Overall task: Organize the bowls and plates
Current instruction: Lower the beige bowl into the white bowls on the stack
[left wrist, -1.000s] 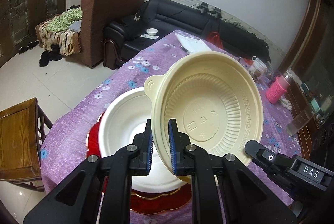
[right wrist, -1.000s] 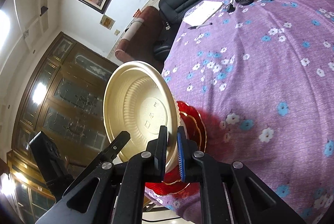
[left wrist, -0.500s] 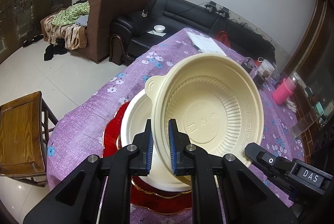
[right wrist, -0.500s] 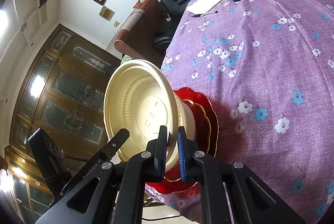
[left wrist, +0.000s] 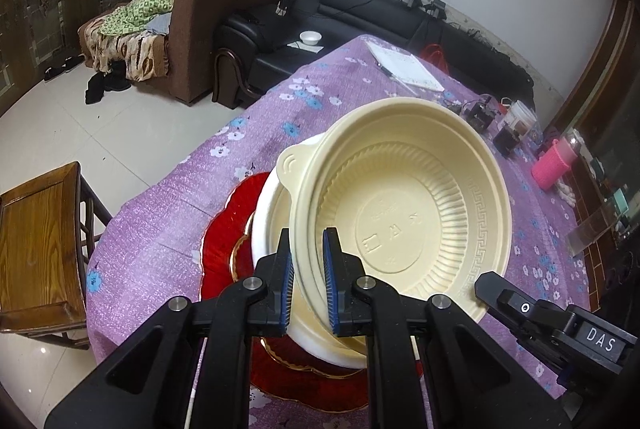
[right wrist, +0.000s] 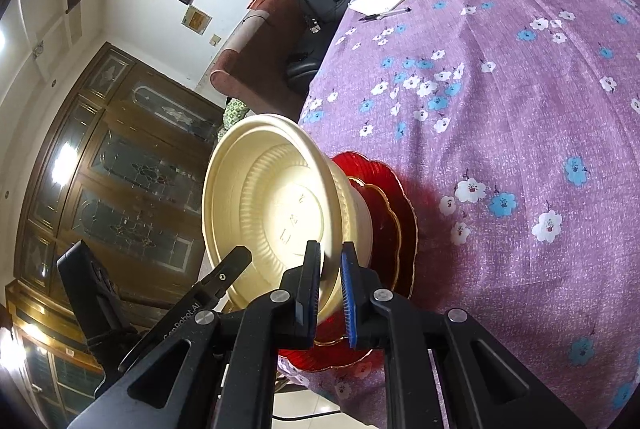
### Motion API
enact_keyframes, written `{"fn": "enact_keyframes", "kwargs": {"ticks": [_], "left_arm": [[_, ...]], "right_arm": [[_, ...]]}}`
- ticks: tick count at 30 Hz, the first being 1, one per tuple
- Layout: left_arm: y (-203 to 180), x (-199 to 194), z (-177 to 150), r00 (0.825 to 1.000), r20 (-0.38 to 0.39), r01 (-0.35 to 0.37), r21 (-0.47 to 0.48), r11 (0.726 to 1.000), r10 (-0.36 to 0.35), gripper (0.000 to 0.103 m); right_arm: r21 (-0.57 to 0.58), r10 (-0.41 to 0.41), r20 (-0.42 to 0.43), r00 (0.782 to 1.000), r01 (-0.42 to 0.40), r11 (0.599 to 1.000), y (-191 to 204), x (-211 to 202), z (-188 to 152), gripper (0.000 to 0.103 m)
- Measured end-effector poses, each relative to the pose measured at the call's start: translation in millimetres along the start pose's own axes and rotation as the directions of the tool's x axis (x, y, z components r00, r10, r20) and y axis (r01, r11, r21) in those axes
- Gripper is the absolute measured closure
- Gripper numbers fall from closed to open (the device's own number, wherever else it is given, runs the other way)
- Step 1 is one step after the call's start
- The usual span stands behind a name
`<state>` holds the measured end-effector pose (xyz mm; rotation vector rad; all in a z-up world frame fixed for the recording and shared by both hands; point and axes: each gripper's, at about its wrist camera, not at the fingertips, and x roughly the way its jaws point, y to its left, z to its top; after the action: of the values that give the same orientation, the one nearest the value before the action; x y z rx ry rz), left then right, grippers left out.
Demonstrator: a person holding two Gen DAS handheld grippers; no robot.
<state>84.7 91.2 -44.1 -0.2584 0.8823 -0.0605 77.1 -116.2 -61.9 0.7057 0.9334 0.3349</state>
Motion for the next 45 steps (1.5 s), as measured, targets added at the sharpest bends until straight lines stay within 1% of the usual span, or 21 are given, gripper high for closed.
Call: {"fn": "enact_keyframes", "kwargs": {"ticks": [20,31,37,42,45], "left_arm": [[1.7,6.3,-2.0,1.0,-0.009,-0.014,0.006,1.0,0.014,0.091],[-0.8,7.3,1.1,1.0,-0.017,-0.016,0.025,1.0,0.017,0.091],[-3.2,8.1,7.2,0.999,-0.05,-0.002,0.071,0.997,0.006,0.09],[-8.4,1.9,7.1,0.999,-0.043,-0.024,0.133,0.991,0.03,0.089],[-7.7,-1.3,7.3,0.999,-0.039,-0.022,0.144,0.989,0.028,0.087]], "right_arm": [[0.015,0.004,-0.015,1.0,-0.004,1.0,-3.1,5.4,-1.0,0.093],[0.016,0.002,-0.019,1.0,-0.002,1.0,-2.3,10.4,0.4,0.093],[0.024,0.002,-0.017,1.0,-0.002,1.0,-4.4,12.2,2.9,0.093],[0.029,0.007,-0.02,1.0,-0.006,1.0,-5.6,13.4,5.7,0.093],[0.038,0.015,-0.025,1.0,-0.014,0.999,-6.4,13.5,6.3,0.091]]}}
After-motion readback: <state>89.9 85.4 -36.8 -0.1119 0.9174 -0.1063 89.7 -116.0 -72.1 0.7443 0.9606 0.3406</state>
